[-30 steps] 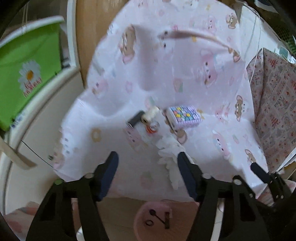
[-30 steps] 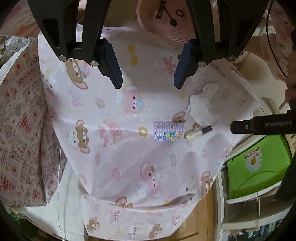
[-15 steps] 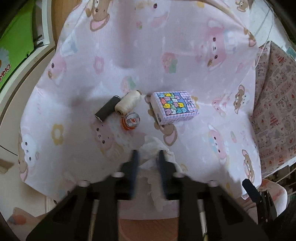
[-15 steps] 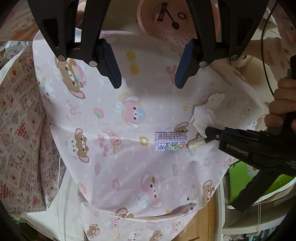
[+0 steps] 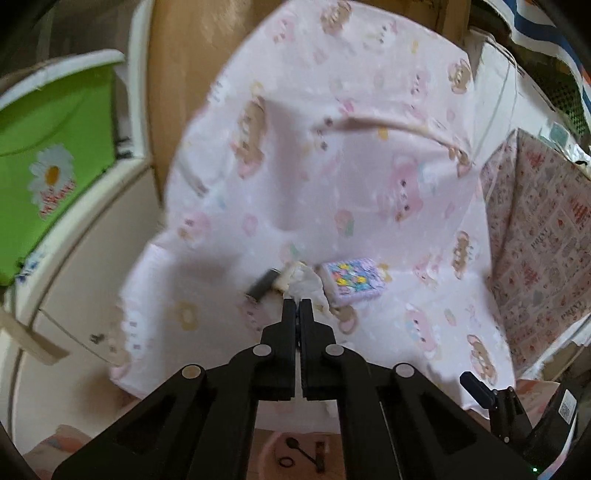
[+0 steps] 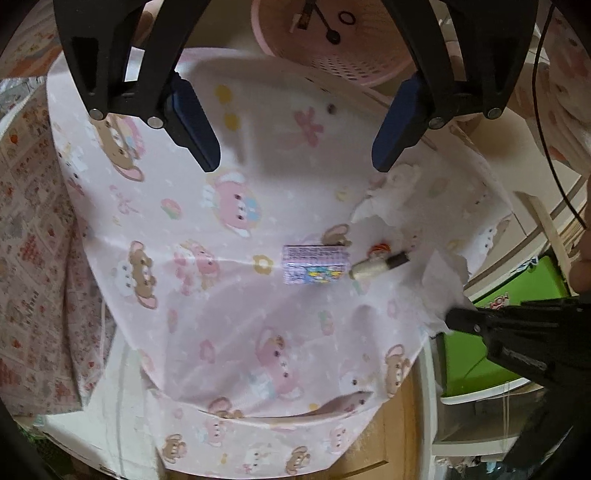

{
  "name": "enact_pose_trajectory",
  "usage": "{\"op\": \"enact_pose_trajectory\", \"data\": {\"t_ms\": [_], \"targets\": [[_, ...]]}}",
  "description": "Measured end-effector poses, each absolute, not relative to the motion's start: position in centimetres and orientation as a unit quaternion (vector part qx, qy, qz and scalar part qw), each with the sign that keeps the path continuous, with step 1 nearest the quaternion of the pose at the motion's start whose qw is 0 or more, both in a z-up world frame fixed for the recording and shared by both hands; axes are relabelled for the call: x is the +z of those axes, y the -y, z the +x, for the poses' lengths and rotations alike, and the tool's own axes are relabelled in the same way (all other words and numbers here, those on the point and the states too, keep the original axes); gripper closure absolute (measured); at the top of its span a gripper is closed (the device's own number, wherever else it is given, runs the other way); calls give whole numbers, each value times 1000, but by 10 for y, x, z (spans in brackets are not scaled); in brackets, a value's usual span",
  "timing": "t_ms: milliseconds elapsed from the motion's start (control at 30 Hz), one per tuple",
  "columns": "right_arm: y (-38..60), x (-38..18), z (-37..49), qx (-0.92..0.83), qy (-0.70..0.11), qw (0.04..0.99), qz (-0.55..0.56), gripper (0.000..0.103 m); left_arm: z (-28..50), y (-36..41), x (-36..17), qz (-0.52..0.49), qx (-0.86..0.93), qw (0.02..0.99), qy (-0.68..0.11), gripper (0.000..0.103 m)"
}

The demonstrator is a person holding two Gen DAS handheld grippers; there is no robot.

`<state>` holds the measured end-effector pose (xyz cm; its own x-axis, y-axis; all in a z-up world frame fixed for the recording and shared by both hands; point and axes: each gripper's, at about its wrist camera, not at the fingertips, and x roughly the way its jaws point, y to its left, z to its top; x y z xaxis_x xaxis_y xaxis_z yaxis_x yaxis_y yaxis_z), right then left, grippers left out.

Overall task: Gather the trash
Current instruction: 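Grasp a white tissue with the left tool while the right tool grasps another white tissue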

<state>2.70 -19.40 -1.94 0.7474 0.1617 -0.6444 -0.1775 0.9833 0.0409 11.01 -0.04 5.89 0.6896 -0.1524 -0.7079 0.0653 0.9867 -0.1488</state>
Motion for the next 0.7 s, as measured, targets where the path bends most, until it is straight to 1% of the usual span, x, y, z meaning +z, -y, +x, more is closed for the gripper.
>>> {"op": "enact_pose_trajectory", "data": {"t_ms": [233, 567, 700], "targets": [[156, -21, 42, 116, -324, 939, -17, 17, 92, -9, 60, -4, 0, 938, -347, 102], [111, -42, 61, 133, -311, 940, -41, 17, 91, -30, 47, -37, 22, 934, -354, 102], [106, -45, 59, 129, -274, 952, -31, 17, 89, -30, 44, -32, 22, 934, -355, 102]]}}
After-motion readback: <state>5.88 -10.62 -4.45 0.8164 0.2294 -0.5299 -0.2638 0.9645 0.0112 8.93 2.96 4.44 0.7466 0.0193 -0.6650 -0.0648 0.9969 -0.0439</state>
